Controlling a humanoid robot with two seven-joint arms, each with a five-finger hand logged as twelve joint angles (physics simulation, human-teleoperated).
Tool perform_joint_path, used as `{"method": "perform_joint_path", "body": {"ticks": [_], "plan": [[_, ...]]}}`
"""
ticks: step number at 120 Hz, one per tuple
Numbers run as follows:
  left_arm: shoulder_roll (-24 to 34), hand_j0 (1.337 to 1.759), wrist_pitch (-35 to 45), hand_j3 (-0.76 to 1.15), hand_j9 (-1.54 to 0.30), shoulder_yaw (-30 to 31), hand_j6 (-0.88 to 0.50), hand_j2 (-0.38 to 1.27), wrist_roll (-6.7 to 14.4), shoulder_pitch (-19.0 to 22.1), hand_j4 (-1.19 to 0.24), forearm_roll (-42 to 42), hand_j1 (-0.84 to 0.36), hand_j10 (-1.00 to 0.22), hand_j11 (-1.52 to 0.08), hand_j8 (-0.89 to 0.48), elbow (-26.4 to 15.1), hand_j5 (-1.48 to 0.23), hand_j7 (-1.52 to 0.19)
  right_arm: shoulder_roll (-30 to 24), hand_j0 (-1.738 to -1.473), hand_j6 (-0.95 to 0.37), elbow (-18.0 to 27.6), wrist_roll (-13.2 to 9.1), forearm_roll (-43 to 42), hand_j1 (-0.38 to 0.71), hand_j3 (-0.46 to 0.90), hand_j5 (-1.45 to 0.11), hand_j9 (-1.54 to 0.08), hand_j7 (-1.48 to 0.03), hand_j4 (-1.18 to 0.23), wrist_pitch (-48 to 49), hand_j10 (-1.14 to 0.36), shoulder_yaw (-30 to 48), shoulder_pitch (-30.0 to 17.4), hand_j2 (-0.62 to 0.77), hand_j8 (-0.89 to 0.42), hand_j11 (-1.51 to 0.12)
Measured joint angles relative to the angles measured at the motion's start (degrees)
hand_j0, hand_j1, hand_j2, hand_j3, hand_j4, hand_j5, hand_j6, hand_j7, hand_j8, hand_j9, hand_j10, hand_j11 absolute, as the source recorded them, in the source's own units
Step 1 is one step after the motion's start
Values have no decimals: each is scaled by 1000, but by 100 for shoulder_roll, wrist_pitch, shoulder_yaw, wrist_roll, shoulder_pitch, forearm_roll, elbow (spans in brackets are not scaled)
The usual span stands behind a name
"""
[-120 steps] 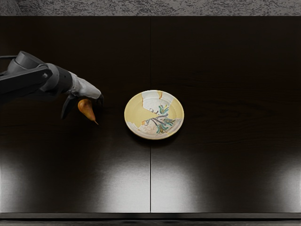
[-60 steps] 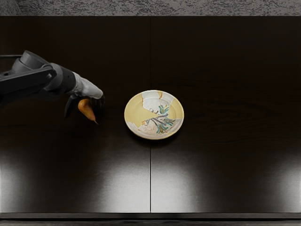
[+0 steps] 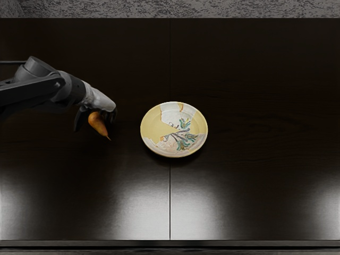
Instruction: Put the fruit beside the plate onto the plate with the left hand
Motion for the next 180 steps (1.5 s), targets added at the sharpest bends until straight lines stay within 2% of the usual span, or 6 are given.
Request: {"method": "perform_joint_path", "body": {"ticks": [37, 84, 112, 138, 180], "plan": [[-6, 1658, 0, 0, -528, 0, -407, 82, 0, 19, -407, -15, -138, -407, -528, -403, -3, -528, -528, 0, -1658, -24, 0, 0, 0, -320, 0, -31, -31, -31, -24, 0, -24, 0, 0, -5, -24, -31], [-66, 1658, 0, 0, -550, -12, -427, 85, 0, -17, -426, -86, -158, -425, -550, -407, 24, -547, -547, 0, -1658, -24, 0, 0, 0, -320, 0, -31, -31, -31, -24, 0, -24, 0, 0, -5, -24, -31], [-332, 1658, 0, 0, -542, -31, -418, 84, 6, 9, -418, -139, -150, -418, -542, -412, 300, -541, -541, 0, -1658, -24, 0, 0, 0, -320, 0, -31, -31, -31, -24, 0, -24, 0, 0, -5, -24, -31], [-349, 1658, 134, 0, -536, -6, -413, 83, 7, 58, -413, -95, -145, -413, -536, -411, 554, -536, -536, 0, -1658, -24, 0, 0, 0, -320, 0, -31, -31, -31, -24, 0, -24, 0, 0, -5, -24, -31], [-491, 1658, 524, 0, -529, 55, -408, 82, 1, 193, -408, -52, -138, -408, -529, -408, 715, -529, -529, 0, -1658, -24, 0, 0, 0, -320, 0, -31, -31, -31, -24, 0, -24, 0, 0, -5, -24, -31]]}}
